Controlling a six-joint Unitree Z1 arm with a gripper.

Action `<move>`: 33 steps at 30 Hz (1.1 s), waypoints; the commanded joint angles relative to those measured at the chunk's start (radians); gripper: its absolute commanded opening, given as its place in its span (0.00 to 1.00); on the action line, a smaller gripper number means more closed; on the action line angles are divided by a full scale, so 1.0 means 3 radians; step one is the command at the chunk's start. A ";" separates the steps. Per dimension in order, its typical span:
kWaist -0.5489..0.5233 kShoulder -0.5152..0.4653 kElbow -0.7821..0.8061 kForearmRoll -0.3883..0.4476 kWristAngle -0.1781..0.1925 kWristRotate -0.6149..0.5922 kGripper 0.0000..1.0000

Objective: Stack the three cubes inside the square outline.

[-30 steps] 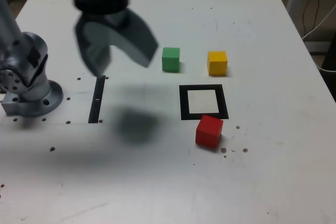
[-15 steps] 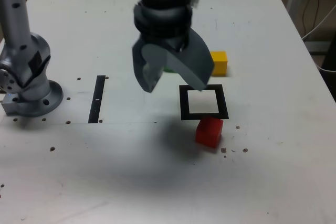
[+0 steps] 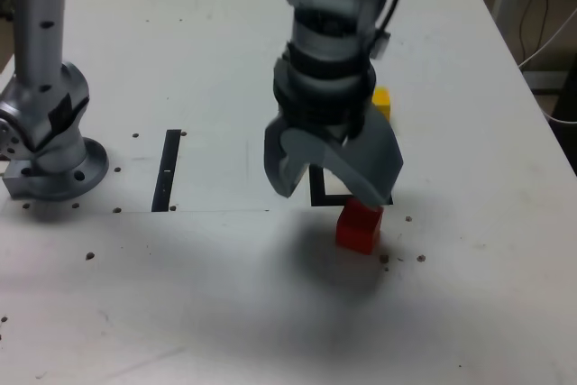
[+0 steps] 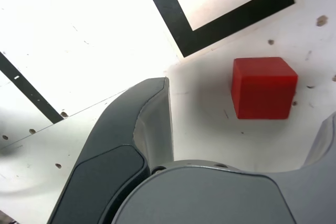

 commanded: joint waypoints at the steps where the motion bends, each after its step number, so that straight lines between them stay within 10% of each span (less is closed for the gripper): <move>1: -0.0035 0.0099 -0.0077 0.0007 0.0000 -0.0014 0.96; 14: -0.0154 0.0469 -0.0328 -0.0016 0.0114 -0.0143 0.82; 22: -0.0154 0.0489 -0.0329 -0.0048 0.0234 -0.0198 0.56; 33: -0.0154 0.0596 -0.0326 -0.0135 0.0151 -0.0206 0.49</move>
